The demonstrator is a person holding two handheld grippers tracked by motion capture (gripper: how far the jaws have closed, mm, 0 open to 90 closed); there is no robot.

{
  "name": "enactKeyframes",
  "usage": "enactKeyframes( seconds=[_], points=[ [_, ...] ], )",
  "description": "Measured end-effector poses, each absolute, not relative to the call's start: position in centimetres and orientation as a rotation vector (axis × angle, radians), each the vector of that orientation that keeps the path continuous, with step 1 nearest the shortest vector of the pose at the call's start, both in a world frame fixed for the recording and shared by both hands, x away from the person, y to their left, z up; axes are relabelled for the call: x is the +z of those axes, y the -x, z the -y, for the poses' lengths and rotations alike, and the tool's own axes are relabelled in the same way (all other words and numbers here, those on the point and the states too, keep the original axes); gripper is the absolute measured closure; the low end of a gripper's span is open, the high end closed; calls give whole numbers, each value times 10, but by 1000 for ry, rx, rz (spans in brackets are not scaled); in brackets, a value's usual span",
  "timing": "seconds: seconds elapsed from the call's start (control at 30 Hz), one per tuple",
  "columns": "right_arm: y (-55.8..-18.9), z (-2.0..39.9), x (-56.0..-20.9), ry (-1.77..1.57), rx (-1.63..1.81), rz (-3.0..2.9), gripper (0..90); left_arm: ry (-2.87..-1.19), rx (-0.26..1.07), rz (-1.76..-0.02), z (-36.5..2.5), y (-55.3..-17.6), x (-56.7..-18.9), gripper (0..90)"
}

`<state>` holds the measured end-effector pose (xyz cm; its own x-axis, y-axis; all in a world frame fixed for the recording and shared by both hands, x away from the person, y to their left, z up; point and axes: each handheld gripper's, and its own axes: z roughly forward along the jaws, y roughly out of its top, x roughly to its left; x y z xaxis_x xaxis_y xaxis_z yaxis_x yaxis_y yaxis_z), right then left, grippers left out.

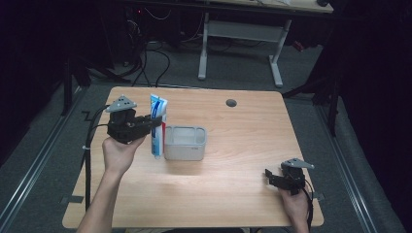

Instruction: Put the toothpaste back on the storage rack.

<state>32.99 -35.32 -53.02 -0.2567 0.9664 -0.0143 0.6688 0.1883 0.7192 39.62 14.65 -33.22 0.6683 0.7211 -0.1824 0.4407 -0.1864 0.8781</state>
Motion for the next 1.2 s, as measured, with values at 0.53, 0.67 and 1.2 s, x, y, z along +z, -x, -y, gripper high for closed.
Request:
enactKeyframes(
  seconds=[0.53,0.67,1.2],
  points=[
    [-330,353,-530,-1528,836,-1999,271,-1806,335,-885,-124,-412,-319,754],
    [-330,353,-530,-1529,836,-1999,271,-1794,324,-892,-120,-418,-320,754],
    [-330,353,-530,-1528,837,-2000,270,-1760,346,-908,-98,-437,-326,754]
  ],
)
